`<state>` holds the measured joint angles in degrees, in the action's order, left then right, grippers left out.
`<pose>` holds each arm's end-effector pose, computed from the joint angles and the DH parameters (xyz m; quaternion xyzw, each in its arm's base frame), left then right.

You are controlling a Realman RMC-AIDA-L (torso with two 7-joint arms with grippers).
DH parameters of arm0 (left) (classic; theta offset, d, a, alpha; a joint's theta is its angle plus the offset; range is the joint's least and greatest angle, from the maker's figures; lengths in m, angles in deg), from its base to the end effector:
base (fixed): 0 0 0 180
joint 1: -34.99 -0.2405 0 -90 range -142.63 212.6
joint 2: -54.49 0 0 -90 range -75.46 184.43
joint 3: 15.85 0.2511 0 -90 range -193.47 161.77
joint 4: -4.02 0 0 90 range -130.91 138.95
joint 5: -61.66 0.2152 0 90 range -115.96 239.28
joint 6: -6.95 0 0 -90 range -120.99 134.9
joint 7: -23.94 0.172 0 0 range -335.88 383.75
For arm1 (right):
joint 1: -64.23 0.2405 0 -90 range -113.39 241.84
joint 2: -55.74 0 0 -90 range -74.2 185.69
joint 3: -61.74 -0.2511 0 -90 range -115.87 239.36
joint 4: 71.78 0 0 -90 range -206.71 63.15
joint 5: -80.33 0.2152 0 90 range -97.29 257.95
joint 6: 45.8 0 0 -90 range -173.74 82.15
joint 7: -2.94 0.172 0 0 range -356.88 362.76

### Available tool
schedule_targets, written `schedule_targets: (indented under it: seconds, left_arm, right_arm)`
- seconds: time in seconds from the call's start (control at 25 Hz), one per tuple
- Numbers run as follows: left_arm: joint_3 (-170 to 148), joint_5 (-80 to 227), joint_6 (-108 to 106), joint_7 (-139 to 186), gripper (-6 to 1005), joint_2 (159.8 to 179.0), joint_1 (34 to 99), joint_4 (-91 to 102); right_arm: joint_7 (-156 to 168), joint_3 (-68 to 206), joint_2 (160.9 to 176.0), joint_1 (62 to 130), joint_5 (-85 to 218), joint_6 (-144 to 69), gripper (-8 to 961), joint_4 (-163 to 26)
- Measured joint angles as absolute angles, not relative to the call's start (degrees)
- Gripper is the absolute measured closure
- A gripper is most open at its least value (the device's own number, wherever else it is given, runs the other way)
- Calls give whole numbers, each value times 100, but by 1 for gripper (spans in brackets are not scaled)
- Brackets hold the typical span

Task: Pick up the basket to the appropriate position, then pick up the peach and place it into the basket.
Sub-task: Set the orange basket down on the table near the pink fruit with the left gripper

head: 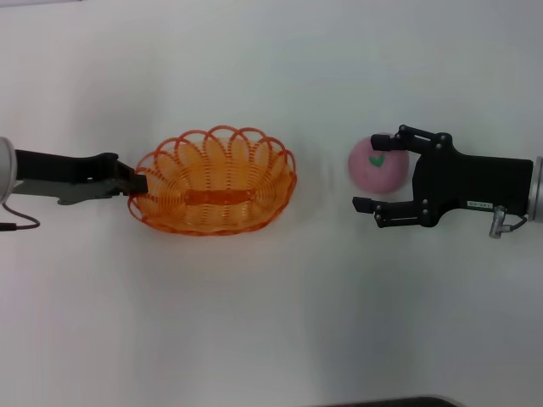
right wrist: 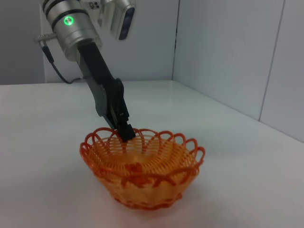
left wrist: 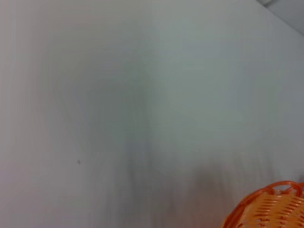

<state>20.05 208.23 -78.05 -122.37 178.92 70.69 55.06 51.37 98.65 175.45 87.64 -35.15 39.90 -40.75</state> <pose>-0.2722 0.3541 -0.0323 -0.7430 -0.6564 -0.0663 0.1124 0.3016 0.3010 -0.0427 -0.9558 0.0782 0.1974 0.2033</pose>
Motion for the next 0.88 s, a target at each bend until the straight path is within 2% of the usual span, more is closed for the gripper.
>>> schedule_targets:
  seconds: [0.88]
  left_arm:
    - [3216, 20579, -7079, -12802, 937, 17906, 7053, 5644]
  right_arm:
    - [5142, 9865, 17554, 8782, -3422, 3988, 1, -4075]
